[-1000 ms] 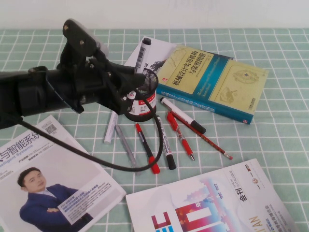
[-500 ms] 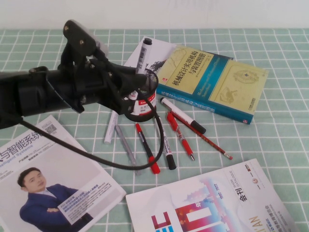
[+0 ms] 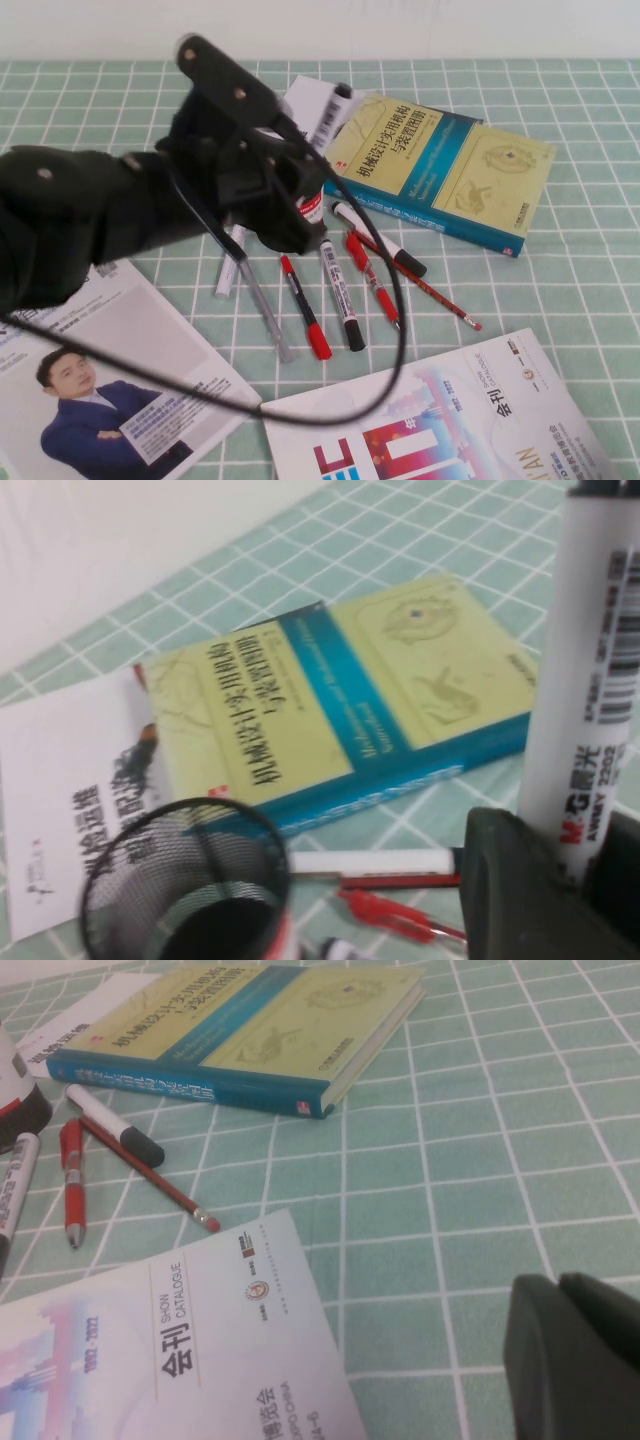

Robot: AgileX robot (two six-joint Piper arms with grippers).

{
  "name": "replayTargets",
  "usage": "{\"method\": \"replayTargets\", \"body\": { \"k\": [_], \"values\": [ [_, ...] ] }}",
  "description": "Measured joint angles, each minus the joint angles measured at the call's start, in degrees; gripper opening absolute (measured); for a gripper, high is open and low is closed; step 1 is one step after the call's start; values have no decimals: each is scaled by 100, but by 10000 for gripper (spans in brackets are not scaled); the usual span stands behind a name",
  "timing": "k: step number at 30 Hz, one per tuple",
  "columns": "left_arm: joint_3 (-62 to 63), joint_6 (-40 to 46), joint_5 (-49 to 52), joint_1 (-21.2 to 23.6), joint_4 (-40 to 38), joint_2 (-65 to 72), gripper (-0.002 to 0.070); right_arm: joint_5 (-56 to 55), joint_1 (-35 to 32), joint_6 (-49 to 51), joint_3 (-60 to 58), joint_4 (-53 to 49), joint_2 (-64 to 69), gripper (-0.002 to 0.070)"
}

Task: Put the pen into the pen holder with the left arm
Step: Place the pen onto the pen holder

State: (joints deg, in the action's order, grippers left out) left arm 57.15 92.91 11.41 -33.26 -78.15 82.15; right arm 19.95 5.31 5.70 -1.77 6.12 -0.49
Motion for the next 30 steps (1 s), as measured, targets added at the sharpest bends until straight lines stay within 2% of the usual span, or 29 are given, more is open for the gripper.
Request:
{"method": "replayTargets", "body": {
  "k": [4, 8, 11, 13, 16, 19, 22, 30],
  "values": [
    [0, -1816, -86, -310, 1677, -172, 108, 0, 0, 0, 0, 0, 0, -20],
    [0, -3892, -280, -377, 3407, -191, 108, 0, 0, 0, 0, 0, 0, -20],
    [-26, -5545, -640, -377, 5079, -191, 108, 0, 0, 0, 0, 0, 0, -20],
    [-166, -6697, -1225, -377, 6119, -191, 108, 0, 0, 0, 0, 0, 0, -20],
    [-597, -8050, -2569, -287, 7146, -191, 108, 0, 0, 0, 0, 0, 0, -20],
    [-1003, -8686, -4094, -169, 7537, -50, 108, 0, 0, 0, 0, 0, 0, -20],
    [-1085, -8875, -4984, -115, 7633, 311, 107, 0, 0, 0, 0, 0, 0, -20],
    [-752, -9124, -6286, 45, 7619, 1539, 108, 0, 0, 0, 0, 0, 0, -20]
  ]
}}
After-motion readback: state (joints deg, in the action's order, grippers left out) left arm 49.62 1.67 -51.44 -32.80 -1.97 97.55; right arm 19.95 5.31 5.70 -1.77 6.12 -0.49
